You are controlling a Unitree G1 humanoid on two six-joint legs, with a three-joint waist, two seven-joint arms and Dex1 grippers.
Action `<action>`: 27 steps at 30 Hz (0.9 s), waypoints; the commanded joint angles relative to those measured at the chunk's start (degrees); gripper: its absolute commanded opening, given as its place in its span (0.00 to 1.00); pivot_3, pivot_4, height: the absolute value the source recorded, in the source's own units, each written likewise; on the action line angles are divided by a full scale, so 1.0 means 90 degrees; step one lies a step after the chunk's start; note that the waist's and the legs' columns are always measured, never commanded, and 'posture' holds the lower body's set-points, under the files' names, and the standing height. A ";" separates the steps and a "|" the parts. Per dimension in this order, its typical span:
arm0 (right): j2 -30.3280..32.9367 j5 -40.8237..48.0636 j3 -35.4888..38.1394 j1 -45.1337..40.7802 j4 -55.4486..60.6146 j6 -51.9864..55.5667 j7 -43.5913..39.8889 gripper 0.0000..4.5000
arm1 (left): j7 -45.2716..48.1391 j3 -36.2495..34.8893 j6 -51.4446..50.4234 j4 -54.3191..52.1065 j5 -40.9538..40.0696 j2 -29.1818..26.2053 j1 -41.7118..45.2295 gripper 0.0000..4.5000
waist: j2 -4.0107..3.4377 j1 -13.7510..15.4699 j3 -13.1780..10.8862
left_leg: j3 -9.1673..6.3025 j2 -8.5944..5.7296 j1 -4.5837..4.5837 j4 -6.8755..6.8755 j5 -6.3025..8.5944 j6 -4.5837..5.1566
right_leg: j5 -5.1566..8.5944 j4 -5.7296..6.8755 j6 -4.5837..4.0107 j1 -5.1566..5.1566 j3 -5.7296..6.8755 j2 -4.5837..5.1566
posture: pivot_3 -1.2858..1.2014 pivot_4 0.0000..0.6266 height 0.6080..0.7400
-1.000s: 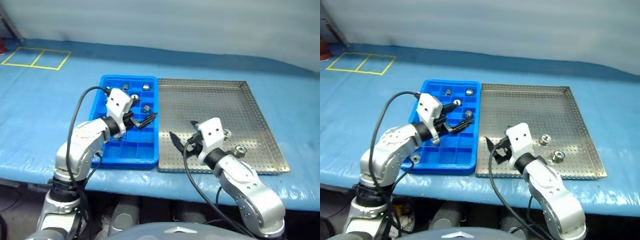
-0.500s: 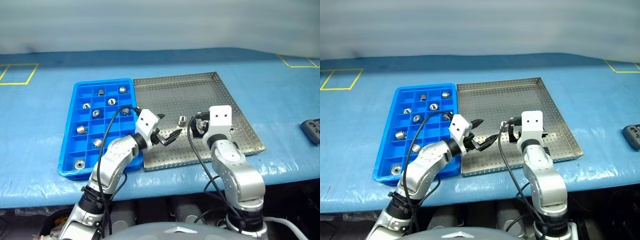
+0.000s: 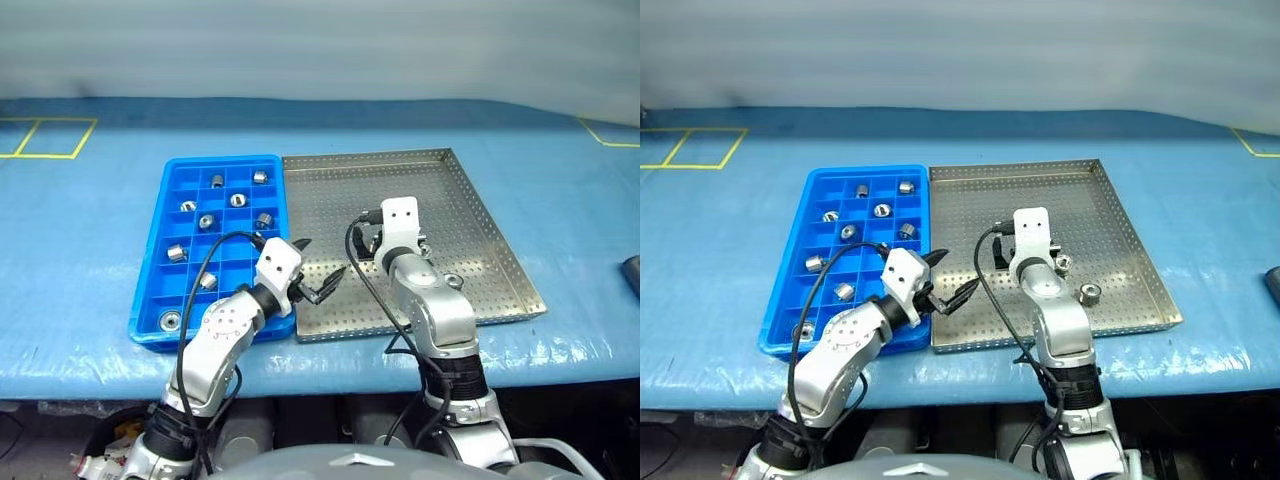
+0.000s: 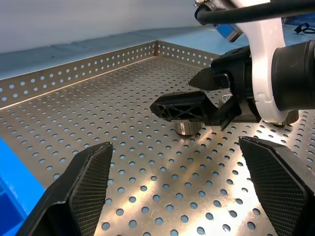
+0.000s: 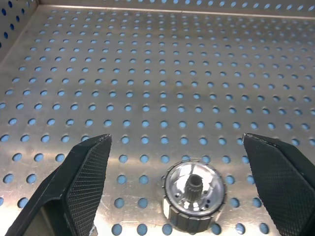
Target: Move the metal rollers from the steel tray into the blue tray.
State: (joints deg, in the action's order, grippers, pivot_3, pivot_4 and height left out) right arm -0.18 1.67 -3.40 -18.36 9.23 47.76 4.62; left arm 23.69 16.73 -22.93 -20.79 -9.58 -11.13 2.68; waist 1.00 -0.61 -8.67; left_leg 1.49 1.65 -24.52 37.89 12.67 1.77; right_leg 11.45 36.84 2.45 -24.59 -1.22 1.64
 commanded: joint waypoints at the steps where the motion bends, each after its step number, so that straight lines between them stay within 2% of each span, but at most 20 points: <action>1: -0.0037 0.0050 0.0075 0.0115 0.0003 -0.0228 -0.0095 1.00 | -0.0022 0.0068 0.0084 -0.0409 -0.0032 0.0067 -0.0038 0.99 | 0.0000 0.0021 0.0000 | -0.0001 0.0000 -0.0001 0.0000 0.0000 0.0000 | 0.0000 0.0000 0.0000 0.0000 0.0001 0.0000 | 0.55 0.24 1.00; 2: -0.0011 0.0020 0.0043 0.0151 -0.0001 -0.0232 -0.0116 1.00 | -0.0023 0.0071 0.0084 -0.0416 -0.0019 0.0063 -0.0041 0.99 | 0.0000 0.0023 0.0000 | -0.0002 0.0000 0.0000 -0.0001 0.0000 0.0000 | 0.0000 0.0000 0.0000 0.0000 0.0001 0.0000 | 0.55 0.24 1.00; 5: 0.0014 0.0012 0.0038 0.0290 0.0024 -0.0247 -0.0163 0.87 | -0.0063 0.0052 0.0066 -0.0450 -0.0004 0.0070 -0.0059 1.00 | 0.0000 0.0015 0.0000 | 0.0000 0.0000 0.0000 0.0000 0.0000 0.0000 | 0.0000 0.0000 0.0000 0.0000 0.0001 0.0000 | 0.56 0.24 1.00; 12: 0.0036 0.0027 -0.0085 0.0396 0.0327 -0.0174 -0.0326 0.37 | -0.0162 -0.0017 0.0110 -0.0488 -0.0005 0.0090 -0.0078 1.00 | -0.0005 0.0021 -0.0002 | 0.0002 0.0006 0.0002 -0.0001 0.0000 0.0000 | 0.0001 0.0002 -0.0001 -0.0003 0.0003 -0.0003 | 0.56 0.24 1.00; 18: 0.0100 -0.0006 -0.0246 0.0113 0.0458 -0.0145 -0.0502 0.37 | -0.0419 -0.0147 0.0273 -0.0523 0.0057 0.0203 -0.0111 1.00 | -0.0006 0.0091 -0.0004 | 0.0002 0.0005 0.0000 -0.0002 0.0000 0.0000 | 0.0001 0.0000 0.0000 -0.0003 0.0003 -0.0002 | 0.59 0.24 1.00; 27: 0.0193 0.0040 -0.0897 -0.1235 0.0213 -0.0340 -0.1285 0.37 | -0.1027 -0.0524 0.0324 -0.0999 0.0263 0.0227 -0.0553 1.00 | -0.0009 0.0382 -0.0007 | -0.0004 0.0000 -0.0001 -0.0011 0.0000 -0.0001 | 0.0004 0.0000 -0.0005 -0.0006 0.0014 -0.0009 | 0.65 0.24 1.00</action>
State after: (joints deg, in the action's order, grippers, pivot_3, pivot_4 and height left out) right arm 1.96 1.50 -9.99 -27.41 10.11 46.42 -5.26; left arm 15.43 12.66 -20.80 -26.42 -7.60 -9.19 -1.57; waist 0.92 2.83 -8.74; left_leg 1.44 1.65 -24.53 37.73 12.67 1.77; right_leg 11.49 36.81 2.39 -24.65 -1.08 1.56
